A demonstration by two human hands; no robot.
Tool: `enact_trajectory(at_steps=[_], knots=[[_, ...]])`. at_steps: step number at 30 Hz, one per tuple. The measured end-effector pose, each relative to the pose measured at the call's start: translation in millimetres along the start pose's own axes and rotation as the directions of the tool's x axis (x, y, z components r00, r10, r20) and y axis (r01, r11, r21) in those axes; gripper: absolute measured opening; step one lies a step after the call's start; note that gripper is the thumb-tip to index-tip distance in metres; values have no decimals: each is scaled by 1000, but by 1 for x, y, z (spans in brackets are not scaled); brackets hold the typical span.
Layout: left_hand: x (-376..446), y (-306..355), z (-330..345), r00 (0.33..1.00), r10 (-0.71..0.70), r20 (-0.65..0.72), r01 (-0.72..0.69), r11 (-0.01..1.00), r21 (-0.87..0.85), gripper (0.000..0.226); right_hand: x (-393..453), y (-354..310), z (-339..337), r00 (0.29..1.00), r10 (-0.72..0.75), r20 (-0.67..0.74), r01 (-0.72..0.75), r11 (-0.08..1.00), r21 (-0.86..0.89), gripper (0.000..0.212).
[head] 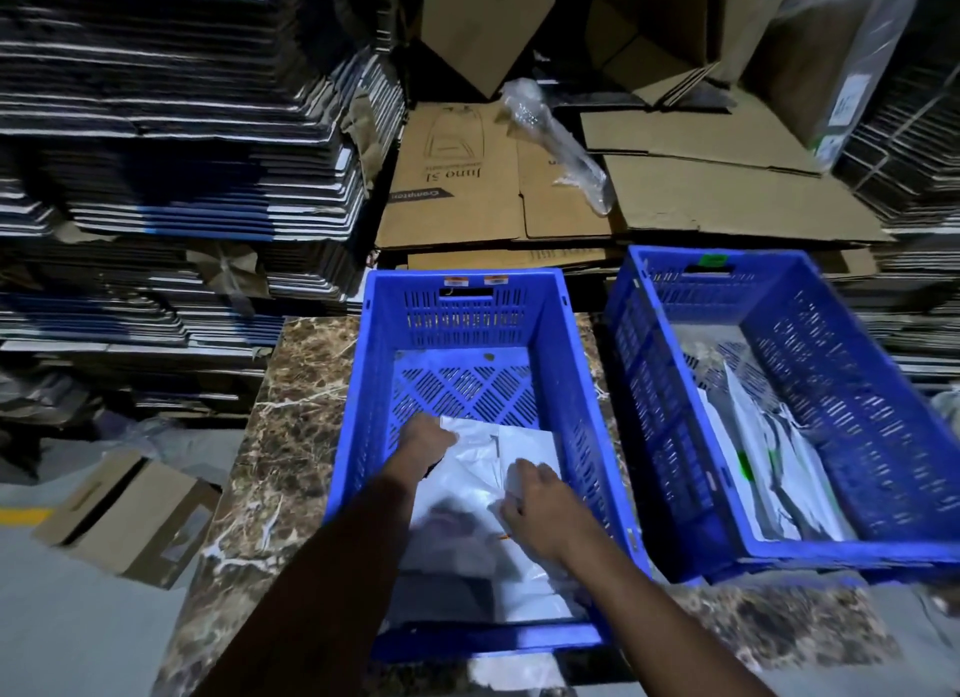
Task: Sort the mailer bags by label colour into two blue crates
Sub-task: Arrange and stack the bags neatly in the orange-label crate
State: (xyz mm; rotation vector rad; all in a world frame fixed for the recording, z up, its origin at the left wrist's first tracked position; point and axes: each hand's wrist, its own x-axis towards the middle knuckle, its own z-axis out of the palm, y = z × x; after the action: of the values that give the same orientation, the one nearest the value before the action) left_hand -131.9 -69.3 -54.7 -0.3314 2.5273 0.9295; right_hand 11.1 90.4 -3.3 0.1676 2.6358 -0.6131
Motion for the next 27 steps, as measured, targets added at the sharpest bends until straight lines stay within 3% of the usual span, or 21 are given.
enact_trajectory(at_steps=[2, 4, 8, 10, 14, 16, 17, 19, 22, 23, 25, 27], knots=[[-5, 10, -12, 997, 49, -64, -54, 996, -70, 43, 6, -1, 10, 987, 40, 157, -26, 995, -91, 41], [-15, 25, -30, 985, 106, -138, -130, 975, -182, 39, 7, -1, 17, 976, 72, 204, -43, 989, -142, 40], [-39, 53, -82, 900, 286, -329, -372, 898, -237, 25, 10, -7, 7, 978, 105, 182, -93, 993, -76, 47], [-50, 53, -102, 862, 307, -403, -438, 852, -288, 24, 15, -7, 0, 980, 149, 135, -151, 989, 2, 56], [-87, 31, -107, 898, 310, -314, -426, 792, -437, 32, 29, -8, -4, 960, 281, 12, -281, 958, 52, 80], [-106, 12, -96, 913, 290, -289, -372, 882, -291, 19, 34, -14, 0, 952, 307, 15, -307, 951, 45, 91], [-118, 3, -91, 917, 258, -303, -326, 924, -198, 16, 38, -13, 3, 956, 294, -11, -294, 955, 27, 86], [-138, -17, -81, 892, 287, -351, -310, 951, -11, 35, 41, -14, 1, 966, 254, -53, -258, 960, -110, 58], [-161, -42, -65, 796, 531, -291, -485, 847, 219, 82, 35, -16, -11, 960, 241, -144, -254, 964, -79, 31], [-166, -49, -61, 806, 553, -210, -502, 827, 251, 81, 35, -16, -14, 950, 232, -208, -252, 965, -75, 28], [-172, -53, -58, 848, 520, -98, -480, 835, 270, 56, 33, -17, -18, 896, 237, -375, -241, 970, 37, 24], [-177, -54, -59, 868, 495, -43, -481, 859, 178, 48, 34, -20, -21, 822, 194, -536, -101, 975, 198, 28]])
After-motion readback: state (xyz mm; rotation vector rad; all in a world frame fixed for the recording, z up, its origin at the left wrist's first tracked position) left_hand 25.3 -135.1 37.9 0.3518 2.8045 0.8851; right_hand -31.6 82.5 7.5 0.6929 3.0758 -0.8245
